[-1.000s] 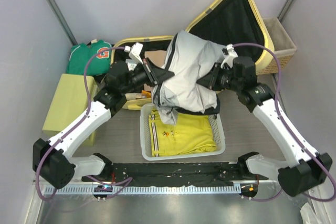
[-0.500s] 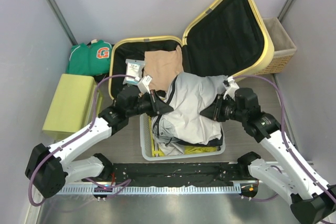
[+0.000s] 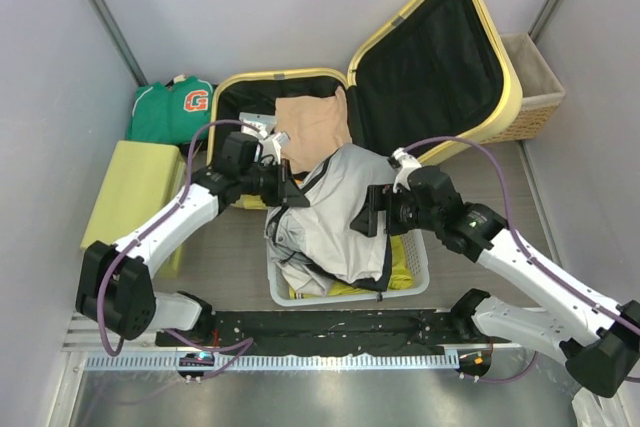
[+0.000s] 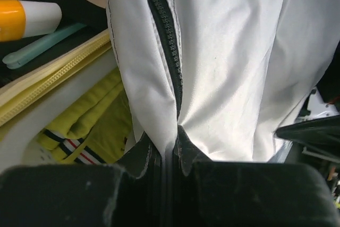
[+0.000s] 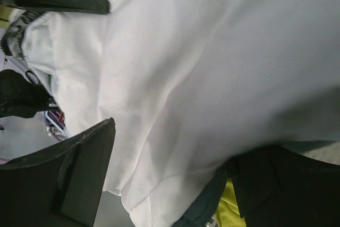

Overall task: Open, take out, and arrange the luggage
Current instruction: Place the clothes in the bin.

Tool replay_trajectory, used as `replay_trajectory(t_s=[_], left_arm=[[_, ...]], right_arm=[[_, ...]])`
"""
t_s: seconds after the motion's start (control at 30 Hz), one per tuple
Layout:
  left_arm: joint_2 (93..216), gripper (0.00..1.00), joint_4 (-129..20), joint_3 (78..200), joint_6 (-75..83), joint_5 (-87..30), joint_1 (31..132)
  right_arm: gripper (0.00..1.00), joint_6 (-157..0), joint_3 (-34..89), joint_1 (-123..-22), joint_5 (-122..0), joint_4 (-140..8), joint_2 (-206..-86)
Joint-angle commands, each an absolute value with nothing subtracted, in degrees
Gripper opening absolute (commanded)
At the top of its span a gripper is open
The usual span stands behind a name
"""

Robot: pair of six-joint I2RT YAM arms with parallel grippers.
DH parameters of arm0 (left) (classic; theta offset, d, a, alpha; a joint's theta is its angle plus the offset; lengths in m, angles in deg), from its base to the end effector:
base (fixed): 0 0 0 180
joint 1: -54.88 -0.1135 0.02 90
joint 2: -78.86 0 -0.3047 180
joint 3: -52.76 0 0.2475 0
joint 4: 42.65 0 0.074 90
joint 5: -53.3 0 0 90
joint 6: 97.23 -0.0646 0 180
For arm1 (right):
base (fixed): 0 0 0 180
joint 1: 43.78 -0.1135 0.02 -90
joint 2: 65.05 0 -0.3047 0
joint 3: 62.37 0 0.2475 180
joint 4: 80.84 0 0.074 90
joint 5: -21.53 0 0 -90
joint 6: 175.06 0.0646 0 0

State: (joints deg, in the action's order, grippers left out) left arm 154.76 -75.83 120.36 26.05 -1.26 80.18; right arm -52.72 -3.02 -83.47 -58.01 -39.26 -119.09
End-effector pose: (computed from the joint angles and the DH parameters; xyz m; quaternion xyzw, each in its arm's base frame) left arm 0.2422 -0.1559 0.2894 0.0643 0.8750 -0.4335 0.2056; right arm 0.1452 0.1357 0.3017 -0.0980 0.8839 0.3304 0.3162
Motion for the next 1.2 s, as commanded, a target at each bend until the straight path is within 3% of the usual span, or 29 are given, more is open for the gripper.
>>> replay_trajectory(t_s=[0.0, 0.27, 0.43, 0.57, 0.77, 1.17], left_arm=[[158.0, 0.0, -88.9, 126.7, 13.3, 2.6, 79.0], [159.6, 0.0, -91.1, 128.0, 7.1, 3.5, 78.1], [160.7, 0.0, -92.6, 128.8, 4.6, 3.6, 77.9], [160.3, 0.0, -92.3, 129.5, 2.4, 3.8, 78.0], [159.0, 0.0, -93.7, 129.9, -2.6, 6.5, 78.0], [159.5, 0.0, -93.7, 130.6, -3.6, 4.2, 77.9]], right_arm=[[0.89, -63.8, 11.8, -83.4, -62.9, -33.7, -118.6], [0.98, -74.6, 30.8, -81.6, -65.4, -29.5, -135.0], [1.0, -78.3, 39.2, -75.2, -55.1, -29.4, -146.3], [1.0, -84.7, 38.9, -69.5, -46.6, -29.8, -152.7], [1.0, -87.6, 29.1, -63.7, -37.7, -43.3, -153.9], [0.99, -87.9, 28.4, -62.9, -21.0, -47.2, -164.3]])
